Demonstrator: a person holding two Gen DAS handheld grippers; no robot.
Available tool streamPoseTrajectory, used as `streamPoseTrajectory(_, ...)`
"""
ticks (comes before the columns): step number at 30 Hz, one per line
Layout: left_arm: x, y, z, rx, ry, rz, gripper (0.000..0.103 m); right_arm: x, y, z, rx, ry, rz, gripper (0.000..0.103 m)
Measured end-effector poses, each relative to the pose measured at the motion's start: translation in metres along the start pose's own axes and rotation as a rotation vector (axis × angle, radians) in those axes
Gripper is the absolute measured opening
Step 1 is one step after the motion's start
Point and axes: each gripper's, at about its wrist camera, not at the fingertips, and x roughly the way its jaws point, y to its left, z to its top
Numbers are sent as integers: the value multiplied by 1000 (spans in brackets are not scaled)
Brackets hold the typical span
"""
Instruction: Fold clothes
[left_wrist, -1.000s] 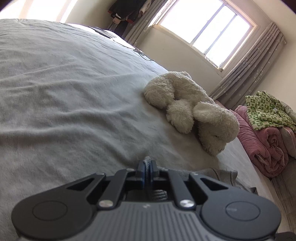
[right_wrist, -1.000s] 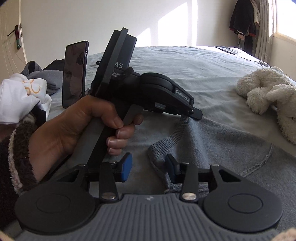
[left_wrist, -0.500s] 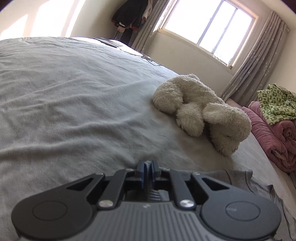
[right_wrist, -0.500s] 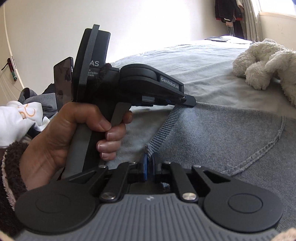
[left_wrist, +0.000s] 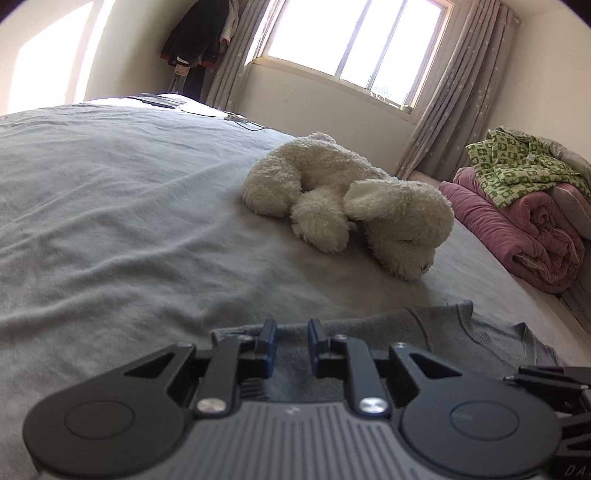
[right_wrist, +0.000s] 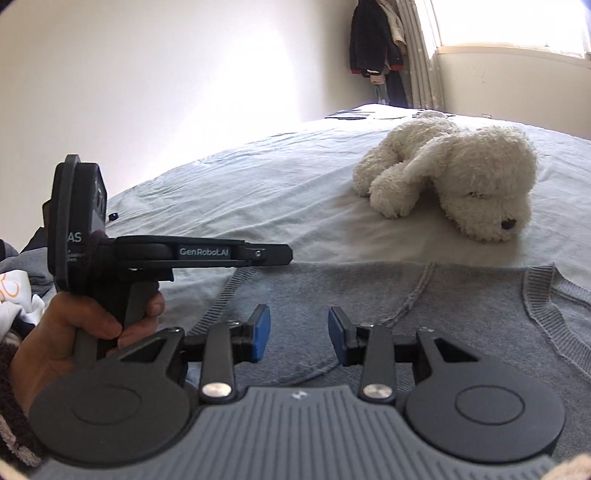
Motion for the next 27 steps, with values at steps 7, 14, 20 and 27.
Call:
streamPoseTrajectory(7, -1, 8, 1, -33, -16, 41, 15, 3, 5, -4, -30, 22, -10, 41)
streamPoseTrajectory(14, -1, 7, 0, -26, -17, 42, 18, -54, -47, -2, 25, -4, -286, 42)
streamPoseTrajectory(20, -2, 6, -1, -19, -18, 43, 19, -87, -104, -26, 189, 18, -496, 42)
streamPoseTrajectory(27, -1, 7, -1, -28, -17, 34, 20, -36, -68, -6, 29, 23, -380, 29)
